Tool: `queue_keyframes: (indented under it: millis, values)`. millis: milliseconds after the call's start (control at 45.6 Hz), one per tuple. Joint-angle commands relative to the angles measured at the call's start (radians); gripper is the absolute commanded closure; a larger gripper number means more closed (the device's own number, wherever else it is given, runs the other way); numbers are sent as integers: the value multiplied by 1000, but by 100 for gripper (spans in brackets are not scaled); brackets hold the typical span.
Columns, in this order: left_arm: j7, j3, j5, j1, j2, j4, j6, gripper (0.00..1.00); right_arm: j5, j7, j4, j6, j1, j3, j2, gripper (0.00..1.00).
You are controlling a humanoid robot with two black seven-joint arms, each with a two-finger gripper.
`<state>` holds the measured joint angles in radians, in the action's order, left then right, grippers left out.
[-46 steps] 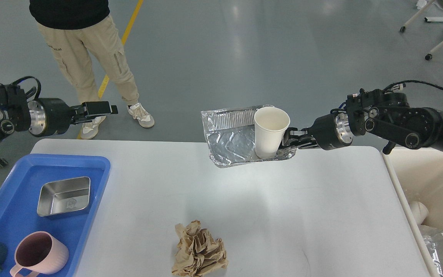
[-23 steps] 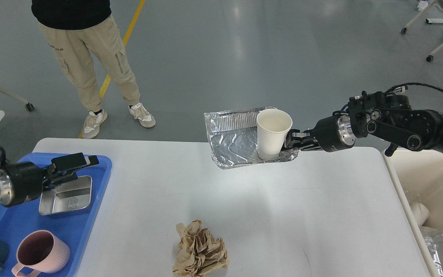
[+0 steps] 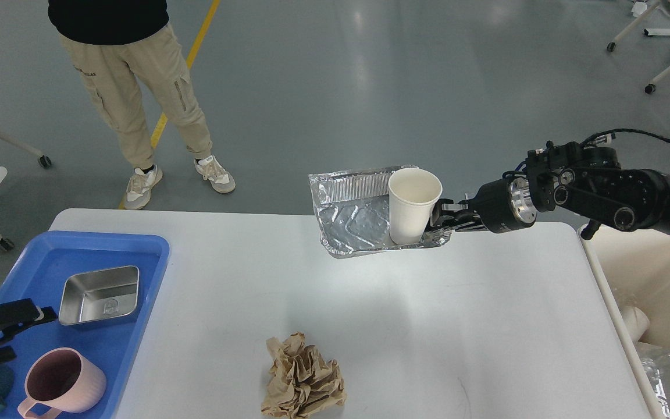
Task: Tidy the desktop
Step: 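Withdraw the left gripper and move it toward the brown paper bag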
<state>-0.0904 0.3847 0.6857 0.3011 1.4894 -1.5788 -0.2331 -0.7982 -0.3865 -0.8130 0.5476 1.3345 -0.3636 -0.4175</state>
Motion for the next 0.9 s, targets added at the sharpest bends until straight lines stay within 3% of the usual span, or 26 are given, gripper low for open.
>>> queue_keyframes:
  millis: [0, 285, 482, 592, 702, 877]
  values:
    - [-12, -1, 0, 4, 83, -10, -3, 3, 1, 0, 0, -2, -2, 0, -1, 100]
    - [-31, 26, 0, 32, 115, -10, -15, 3, 1, 2, -5, -2, 3, 2, 0, 100]
    - [-20, 26, 3, 99, 97, -12, -35, 3, 1, 0, -5, -2, 3, 2, -1, 100]
    - [18, 29, 18, 113, 60, -18, -34, 3, 1, 0, -5, -3, 3, 5, 0, 100]
    - [92, 29, 159, 193, 3, -26, -52, 3, 1, 0, -5, -8, 3, 6, 2, 100]
    - [98, 28, 288, 329, -78, -24, -159, 3, 1, 0, -6, -8, 6, 8, 8, 100]
